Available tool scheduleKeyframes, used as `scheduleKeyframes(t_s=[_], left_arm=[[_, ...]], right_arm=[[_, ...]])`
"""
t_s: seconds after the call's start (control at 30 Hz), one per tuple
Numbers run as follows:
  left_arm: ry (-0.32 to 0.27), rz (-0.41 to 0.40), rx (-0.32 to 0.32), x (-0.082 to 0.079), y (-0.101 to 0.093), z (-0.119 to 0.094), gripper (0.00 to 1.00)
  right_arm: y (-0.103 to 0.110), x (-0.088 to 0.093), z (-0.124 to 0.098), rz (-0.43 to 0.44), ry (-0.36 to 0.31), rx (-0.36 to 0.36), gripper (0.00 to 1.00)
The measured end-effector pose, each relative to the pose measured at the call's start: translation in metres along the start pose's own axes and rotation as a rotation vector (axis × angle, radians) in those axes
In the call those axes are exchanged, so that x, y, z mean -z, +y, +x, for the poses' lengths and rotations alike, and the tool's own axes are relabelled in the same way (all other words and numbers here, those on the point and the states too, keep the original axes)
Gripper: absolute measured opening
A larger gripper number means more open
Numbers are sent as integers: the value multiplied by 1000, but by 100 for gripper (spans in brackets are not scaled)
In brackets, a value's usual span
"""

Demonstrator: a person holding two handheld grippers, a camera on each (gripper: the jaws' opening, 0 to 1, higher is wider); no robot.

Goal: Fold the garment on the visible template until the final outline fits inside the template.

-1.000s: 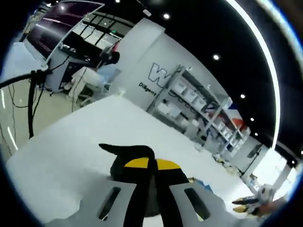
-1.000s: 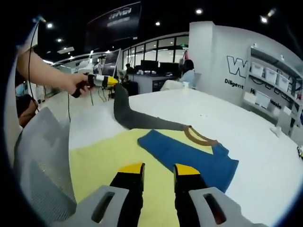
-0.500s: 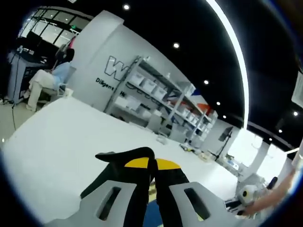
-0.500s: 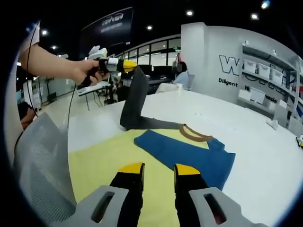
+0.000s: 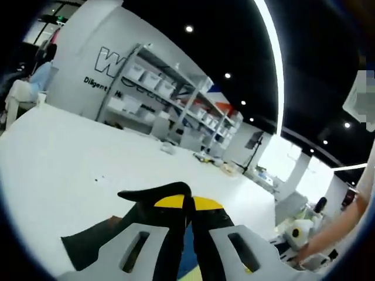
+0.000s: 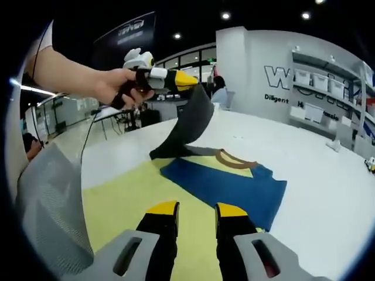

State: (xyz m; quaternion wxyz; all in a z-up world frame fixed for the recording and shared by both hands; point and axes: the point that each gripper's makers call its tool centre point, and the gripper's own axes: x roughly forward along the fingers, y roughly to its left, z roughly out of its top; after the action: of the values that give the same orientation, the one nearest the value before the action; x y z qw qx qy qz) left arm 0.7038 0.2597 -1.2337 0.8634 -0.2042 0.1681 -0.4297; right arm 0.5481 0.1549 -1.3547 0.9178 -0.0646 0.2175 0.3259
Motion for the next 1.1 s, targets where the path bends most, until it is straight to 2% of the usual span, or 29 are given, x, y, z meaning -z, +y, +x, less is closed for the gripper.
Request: scheduleKeyframes(t_s=[0.17, 0.33, 0.63, 0.8, 1.1], left_arm=[[63, 16, 29, 28, -12, 26, 1], [163, 56, 17, 68, -14, 48, 1], [319, 116, 15, 128, -23, 72, 1], [365, 115, 9, 146, -21, 79, 1], [394, 85, 9, 158, -25, 90, 1]], right_arm=[[-4, 3, 0, 9, 2, 5, 18], [-7, 8, 0, 20, 6, 8, 18], [-15, 15, -1, 32, 23, 13, 18], [-21, 19, -1, 36, 31, 21, 18], [-23, 24, -1, 46, 43, 27, 19]])
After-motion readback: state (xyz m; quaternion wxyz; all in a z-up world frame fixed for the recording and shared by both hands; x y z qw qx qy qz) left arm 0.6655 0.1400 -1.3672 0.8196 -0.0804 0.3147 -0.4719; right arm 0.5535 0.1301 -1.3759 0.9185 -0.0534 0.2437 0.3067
